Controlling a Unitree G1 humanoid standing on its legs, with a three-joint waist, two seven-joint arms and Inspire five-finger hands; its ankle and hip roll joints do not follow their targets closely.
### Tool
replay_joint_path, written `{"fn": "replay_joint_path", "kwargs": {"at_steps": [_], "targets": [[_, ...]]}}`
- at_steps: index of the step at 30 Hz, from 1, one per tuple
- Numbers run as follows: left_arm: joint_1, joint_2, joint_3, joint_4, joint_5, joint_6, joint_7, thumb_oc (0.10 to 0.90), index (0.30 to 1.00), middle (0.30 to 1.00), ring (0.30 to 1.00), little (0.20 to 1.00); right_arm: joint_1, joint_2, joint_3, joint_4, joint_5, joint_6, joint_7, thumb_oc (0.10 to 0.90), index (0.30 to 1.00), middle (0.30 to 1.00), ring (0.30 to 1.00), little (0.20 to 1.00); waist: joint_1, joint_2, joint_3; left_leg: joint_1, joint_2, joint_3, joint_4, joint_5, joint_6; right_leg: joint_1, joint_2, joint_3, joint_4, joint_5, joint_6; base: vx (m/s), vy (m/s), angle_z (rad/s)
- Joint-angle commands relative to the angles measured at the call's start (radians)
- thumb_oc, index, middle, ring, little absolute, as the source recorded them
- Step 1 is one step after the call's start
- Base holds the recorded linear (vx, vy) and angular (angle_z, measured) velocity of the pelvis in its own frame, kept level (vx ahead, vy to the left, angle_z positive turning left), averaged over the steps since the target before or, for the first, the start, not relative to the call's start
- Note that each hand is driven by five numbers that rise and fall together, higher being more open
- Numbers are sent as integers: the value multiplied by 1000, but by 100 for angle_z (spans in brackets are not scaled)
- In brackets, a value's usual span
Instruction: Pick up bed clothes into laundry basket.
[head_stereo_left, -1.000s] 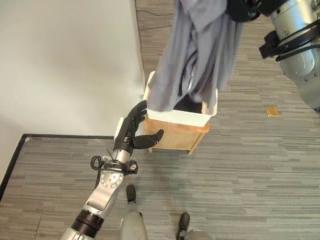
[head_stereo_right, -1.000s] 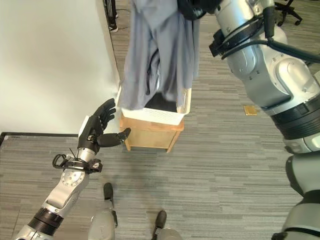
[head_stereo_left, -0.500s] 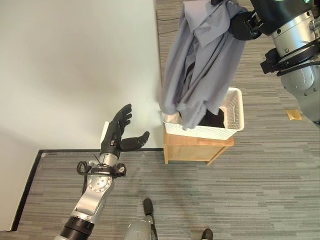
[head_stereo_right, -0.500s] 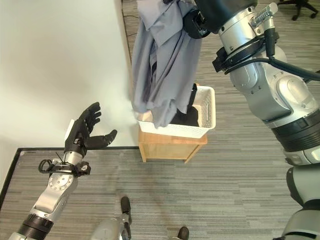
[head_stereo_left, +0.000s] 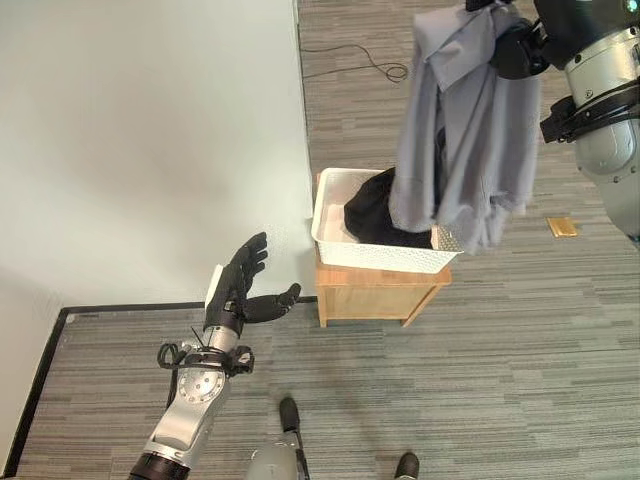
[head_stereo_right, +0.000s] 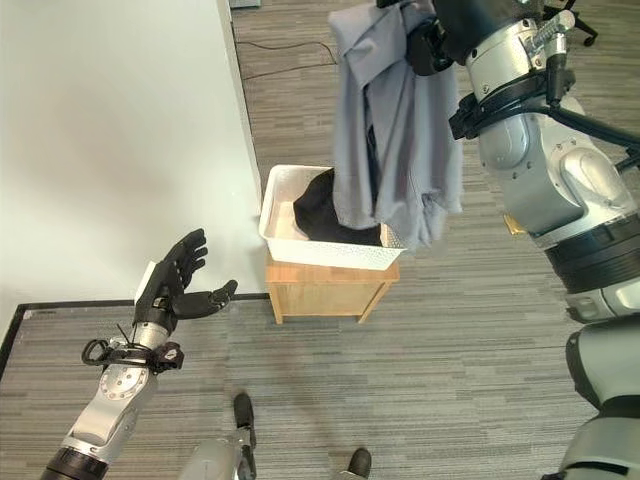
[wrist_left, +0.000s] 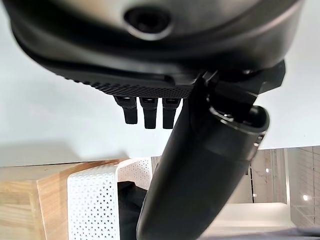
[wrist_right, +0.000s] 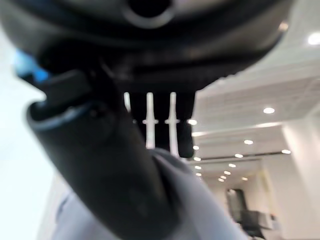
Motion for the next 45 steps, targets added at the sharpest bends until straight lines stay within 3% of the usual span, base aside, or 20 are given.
{"fn": "replay_joint_path", "kwargs": {"at_steps": [1, 19, 33, 37, 38, 39, 45], "targets": [[-50, 22, -10, -80, -18, -98, -10, 800, 900, 900, 900, 900, -304, 19, 13, 49, 30, 7, -70, 400, 300, 300, 300, 300, 37, -12, -122, 40, 77, -40, 0, -94, -66, 32, -14, -20, 4, 1, 32, 0, 0, 0], [-57, 17, -23, -41, -38, -90, -27, 800, 900, 900, 900, 900, -344, 80, 34, 105, -6, 36, -63, 400, 300, 300, 300, 300, 57, -26, -102, -5, 64, -63, 0, -96, -58, 6, -25, -34, 4, 19, 40, -1, 1, 1], [-126, 13, -27, -35, -34, -98, 5, 800, 900, 900, 900, 900, -207, 104, -26, 62, -83, 61, -45, 400, 300, 300, 300, 300, 90, -43, 9, -119, 76, -86, 0, -65, -60, -89, -20, -32, 4, 39, 34, -66, -7, 5], [-163, 4, -36, -17, -27, -100, 28, 800, 900, 900, 900, 900, -158, 145, -45, 66, -88, 69, -46, 400, 300, 300, 300, 300, 95, -45, 51, -153, 83, -86, 0, -57, -62, -122, -18, -29, 4, 49, 34, -62, 2, -2], [-171, 3, -39, -14, -26, -99, 27, 800, 900, 900, 900, 900, -141, 156, -46, 60, -96, 71, -32, 480, 420, 420, 420, 420, 97, -48, 58, -158, 84, -86, 0, -56, -62, -127, -19, -30, 4, 52, 34, 0, 0, 0], [-176, 2, -42, -13, -27, -99, 27, 800, 900, 900, 900, 900, -129, 164, -51, 55, -106, 77, -23, 800, 900, 900, 900, 900, 99, -50, 62, -164, 85, -87, 0, -53, -62, -132, -20, -31, 4, 54, 34, 0, 0, 0], [-232, -1, -71, 3, -21, -94, 27, 800, 900, 900, 900, 900, -125, 187, -42, 73, -144, 106, 1, 800, 900, 900, 900, 900, 104, -55, 85, -199, 84, -96, 0, -42, -67, -158, -21, -35, 4, 63, 34, -22, -4, 2]]}}
